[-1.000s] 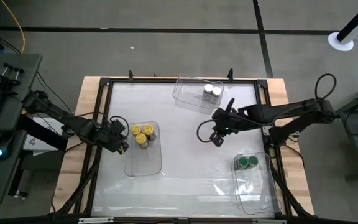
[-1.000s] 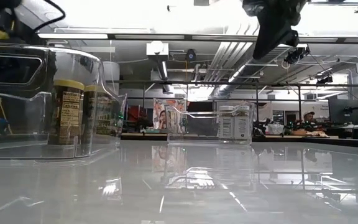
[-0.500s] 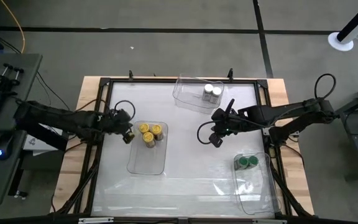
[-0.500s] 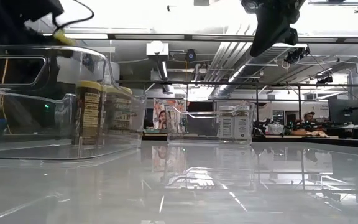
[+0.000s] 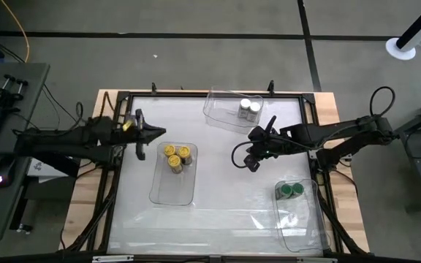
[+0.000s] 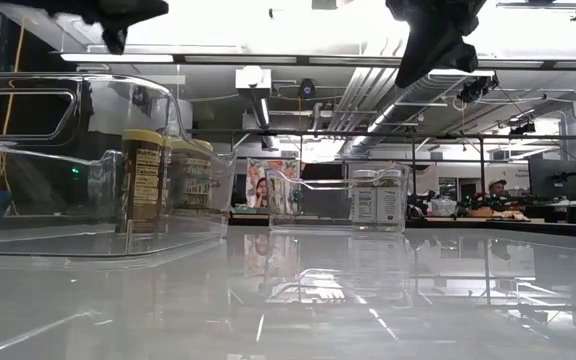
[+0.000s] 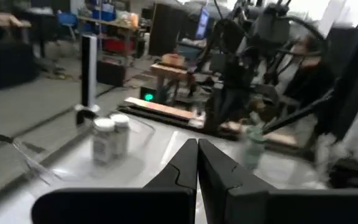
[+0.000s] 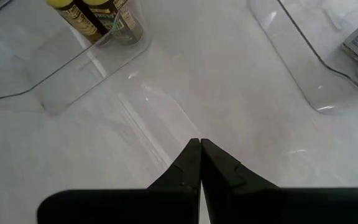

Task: Sort spices by type
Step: Return to Home Position

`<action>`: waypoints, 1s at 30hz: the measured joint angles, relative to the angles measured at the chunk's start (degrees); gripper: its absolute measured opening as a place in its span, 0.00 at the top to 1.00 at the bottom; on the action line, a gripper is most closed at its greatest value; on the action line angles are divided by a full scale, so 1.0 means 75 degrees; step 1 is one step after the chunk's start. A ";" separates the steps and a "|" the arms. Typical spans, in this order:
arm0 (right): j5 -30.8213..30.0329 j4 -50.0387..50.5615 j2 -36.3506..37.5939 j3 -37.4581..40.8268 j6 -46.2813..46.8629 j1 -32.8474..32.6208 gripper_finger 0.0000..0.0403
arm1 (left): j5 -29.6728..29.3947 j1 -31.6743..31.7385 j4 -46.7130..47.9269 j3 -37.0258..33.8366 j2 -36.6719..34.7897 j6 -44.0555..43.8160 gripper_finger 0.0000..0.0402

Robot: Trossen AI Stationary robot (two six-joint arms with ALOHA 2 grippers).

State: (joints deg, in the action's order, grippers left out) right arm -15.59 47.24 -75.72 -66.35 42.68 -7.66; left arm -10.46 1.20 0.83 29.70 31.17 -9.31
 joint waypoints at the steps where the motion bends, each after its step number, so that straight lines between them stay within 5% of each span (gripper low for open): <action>1: 0.0006 0.0003 0.0000 0.0000 0.0048 0.0000 1.00 | 0.0012 -0.0066 -0.0150 -0.0277 -0.0263 -0.0230 1.00; 11: 0.0015 -0.0219 0.0013 0.0000 0.0111 0.0000 1.00 | -0.0511 -0.0860 -0.3613 -0.3143 -0.3061 -0.1090 1.00; 18: 0.0115 0.0036 0.0455 0.0003 0.0057 -0.0194 1.00 | -0.1054 -0.0923 -0.3104 -0.3753 -0.4146 -0.0885 1.00; 24: -0.0091 0.0258 0.1493 0.0646 0.0829 -0.0810 1.00 | -0.1133 -0.0920 -0.2553 -0.3877 -0.4120 -0.1140 1.00; 30: -0.0082 -0.2928 0.2346 0.2910 0.1499 -0.1301 1.00 | -0.1095 -0.0920 -0.2469 -0.3876 -0.4108 -0.1868 1.00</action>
State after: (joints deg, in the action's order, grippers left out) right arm -16.21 25.28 -58.13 -44.52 53.92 -17.42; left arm -18.67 -5.69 -17.69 0.63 0.36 -23.32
